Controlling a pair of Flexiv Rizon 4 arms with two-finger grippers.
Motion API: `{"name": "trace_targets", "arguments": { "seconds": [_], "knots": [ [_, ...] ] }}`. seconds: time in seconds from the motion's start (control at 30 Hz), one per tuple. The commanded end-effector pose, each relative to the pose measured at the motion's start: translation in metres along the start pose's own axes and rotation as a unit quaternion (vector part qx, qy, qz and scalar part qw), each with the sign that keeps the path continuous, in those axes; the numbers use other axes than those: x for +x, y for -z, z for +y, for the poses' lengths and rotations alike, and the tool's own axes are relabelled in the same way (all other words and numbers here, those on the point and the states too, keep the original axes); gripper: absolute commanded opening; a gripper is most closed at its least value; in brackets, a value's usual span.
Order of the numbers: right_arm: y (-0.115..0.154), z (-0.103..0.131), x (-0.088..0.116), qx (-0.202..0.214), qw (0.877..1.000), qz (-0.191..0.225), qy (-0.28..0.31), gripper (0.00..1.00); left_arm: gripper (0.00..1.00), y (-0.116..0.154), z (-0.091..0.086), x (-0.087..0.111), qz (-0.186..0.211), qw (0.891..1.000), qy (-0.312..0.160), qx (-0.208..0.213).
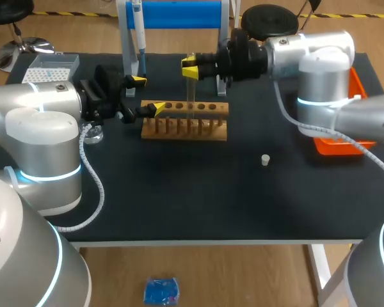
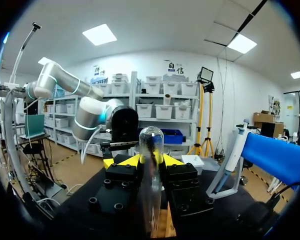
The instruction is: Invert the test tube, pick up the pipette, mount the tip to pipette, aspirate from beaker and dispense into the tube, eject the tip, return the pipette, and cap with the stopper.
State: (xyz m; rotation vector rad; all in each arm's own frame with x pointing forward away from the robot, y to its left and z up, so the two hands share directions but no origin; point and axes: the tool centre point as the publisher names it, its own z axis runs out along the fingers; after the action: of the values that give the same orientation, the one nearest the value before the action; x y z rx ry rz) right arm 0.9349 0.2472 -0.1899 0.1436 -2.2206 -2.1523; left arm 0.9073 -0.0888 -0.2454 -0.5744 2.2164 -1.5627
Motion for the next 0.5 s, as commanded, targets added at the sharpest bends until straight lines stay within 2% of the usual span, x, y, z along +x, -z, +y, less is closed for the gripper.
{"name": "trace_targets", "arguments": {
  "seconds": [0.03,0.13,0.2,0.5],
  "knots": [
    [0.002,0.017,0.003,0.011,1.000,-0.002,-0.002,0.00,1.00,-0.001,0.000,0.000,-0.001,1.000,0.000,0.000],
    [0.001,0.028,0.004,0.023,1.000,-0.005,-0.012,0.00,1.00,-0.001,0.000,0.000,-0.001,1.000,0.000,0.000],
    [0.003,0.037,0.007,0.014,1.000,-0.003,-0.018,0.00,1.00,-0.001,0.000,0.000,-0.001,1.000,0.000,0.000],
    [0.003,0.037,0.007,0.014,1.000,-0.003,-0.018,0.00,1.00,-0.001,0.000,0.000,-0.001,1.000,0.000,0.000]
  ]
}}
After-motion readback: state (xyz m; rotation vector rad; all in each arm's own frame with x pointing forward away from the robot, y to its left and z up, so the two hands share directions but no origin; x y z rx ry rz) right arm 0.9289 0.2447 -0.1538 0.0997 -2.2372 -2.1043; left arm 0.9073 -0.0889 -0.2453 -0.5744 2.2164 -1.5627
